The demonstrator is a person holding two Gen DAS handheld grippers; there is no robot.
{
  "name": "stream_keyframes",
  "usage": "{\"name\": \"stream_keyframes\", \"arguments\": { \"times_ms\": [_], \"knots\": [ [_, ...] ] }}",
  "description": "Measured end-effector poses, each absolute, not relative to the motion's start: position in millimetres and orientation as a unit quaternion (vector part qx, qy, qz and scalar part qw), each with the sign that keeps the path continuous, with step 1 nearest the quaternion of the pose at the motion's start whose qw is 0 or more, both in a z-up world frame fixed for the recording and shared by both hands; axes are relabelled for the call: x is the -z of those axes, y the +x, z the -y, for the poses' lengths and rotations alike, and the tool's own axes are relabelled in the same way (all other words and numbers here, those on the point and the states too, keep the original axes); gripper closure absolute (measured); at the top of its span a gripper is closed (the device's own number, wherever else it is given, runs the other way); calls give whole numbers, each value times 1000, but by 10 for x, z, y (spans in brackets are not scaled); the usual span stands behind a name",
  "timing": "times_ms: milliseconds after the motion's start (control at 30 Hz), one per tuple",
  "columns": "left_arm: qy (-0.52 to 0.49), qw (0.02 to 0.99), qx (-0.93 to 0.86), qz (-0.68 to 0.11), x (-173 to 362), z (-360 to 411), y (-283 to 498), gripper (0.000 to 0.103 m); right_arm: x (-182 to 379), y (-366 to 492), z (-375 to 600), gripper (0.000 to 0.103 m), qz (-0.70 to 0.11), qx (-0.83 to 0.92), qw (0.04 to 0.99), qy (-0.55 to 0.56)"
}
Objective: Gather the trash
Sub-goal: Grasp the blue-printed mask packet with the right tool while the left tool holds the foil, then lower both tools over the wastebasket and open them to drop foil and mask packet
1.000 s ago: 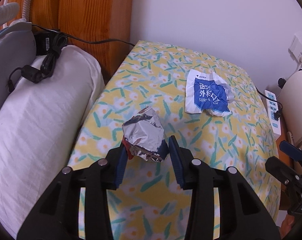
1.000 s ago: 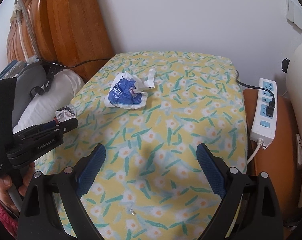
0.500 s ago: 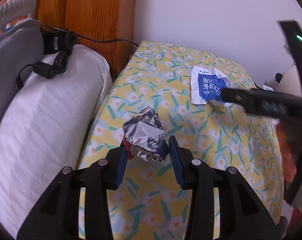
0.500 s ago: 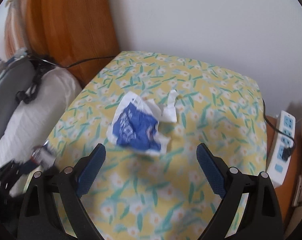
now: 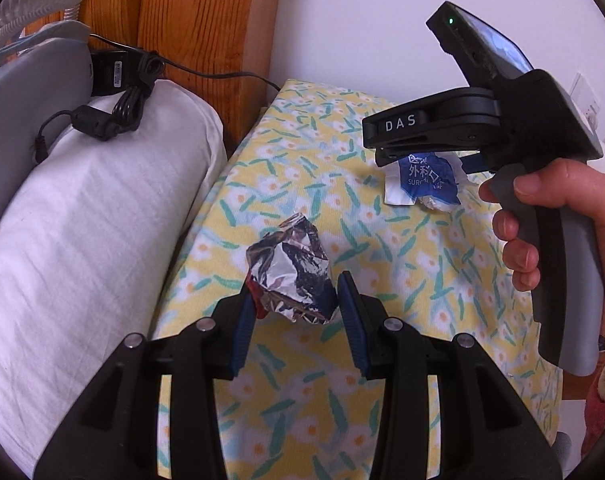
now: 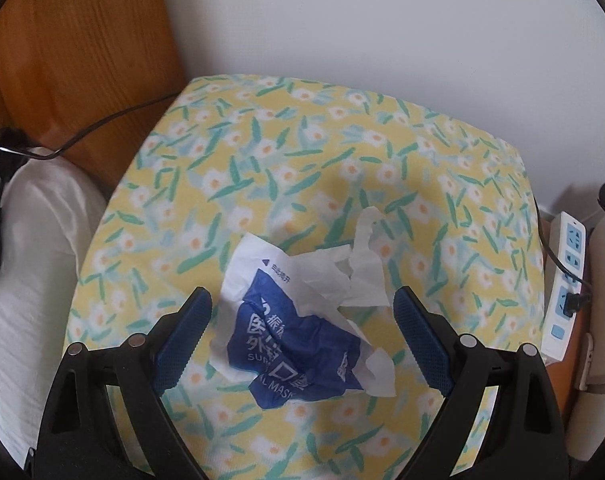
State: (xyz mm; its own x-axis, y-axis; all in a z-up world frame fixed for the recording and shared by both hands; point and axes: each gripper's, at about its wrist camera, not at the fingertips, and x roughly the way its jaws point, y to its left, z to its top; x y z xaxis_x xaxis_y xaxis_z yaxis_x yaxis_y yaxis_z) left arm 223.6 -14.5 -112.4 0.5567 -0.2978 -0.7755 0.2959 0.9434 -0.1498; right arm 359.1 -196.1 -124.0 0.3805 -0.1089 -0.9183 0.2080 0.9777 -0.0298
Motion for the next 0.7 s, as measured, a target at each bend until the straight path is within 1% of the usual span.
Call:
{"name": "stream_keyframes", "arguments": {
  "times_ms": [133, 233, 300, 367, 400, 467, 533, 633, 667, 700],
  "knots": [
    [-3, 882, 172, -439, 1114, 128, 2237, 64, 1270, 3574, 1993, 11, -557, 94, 823, 66],
    [-3, 882, 176, -437, 1099, 115, 2220, 64, 1276, 3611, 1946, 11, -569, 67, 818, 46],
    [-2, 882, 180, -435, 1091, 108, 2219, 64, 1284, 3639, 1864, 11, -580, 51, 813, -2],
    [-1, 883, 181, -433, 1086, 112, 2222, 64, 1333, 3668, 1755, 11, -596, 34, 799, -73],
    [-1, 883, 182, -433, 1084, 114, 2223, 64, 1350, 3679, 1731, 12, -599, 30, 795, -87],
    [-1, 883, 183, -432, 1083, 124, 2225, 64, 1374, 3694, 1713, 17, -607, 16, 787, -107],
    [0, 883, 185, -431, 1079, 130, 2222, 64, 1375, 3735, 1716, 32, -616, -3, 782, -88],
    [1, 883, 186, -430, 1077, 137, 2227, 64, 1369, 3784, 1728, 39, -616, -3, 782, -93],
    [1, 884, 186, -430, 1076, 136, 2227, 64, 1366, 3788, 1724, 45, -617, -8, 782, -88],
    [0, 884, 186, -429, 1078, 132, 2229, 64, 1362, 3783, 1728, 48, -618, -12, 782, -82]
  ]
}}
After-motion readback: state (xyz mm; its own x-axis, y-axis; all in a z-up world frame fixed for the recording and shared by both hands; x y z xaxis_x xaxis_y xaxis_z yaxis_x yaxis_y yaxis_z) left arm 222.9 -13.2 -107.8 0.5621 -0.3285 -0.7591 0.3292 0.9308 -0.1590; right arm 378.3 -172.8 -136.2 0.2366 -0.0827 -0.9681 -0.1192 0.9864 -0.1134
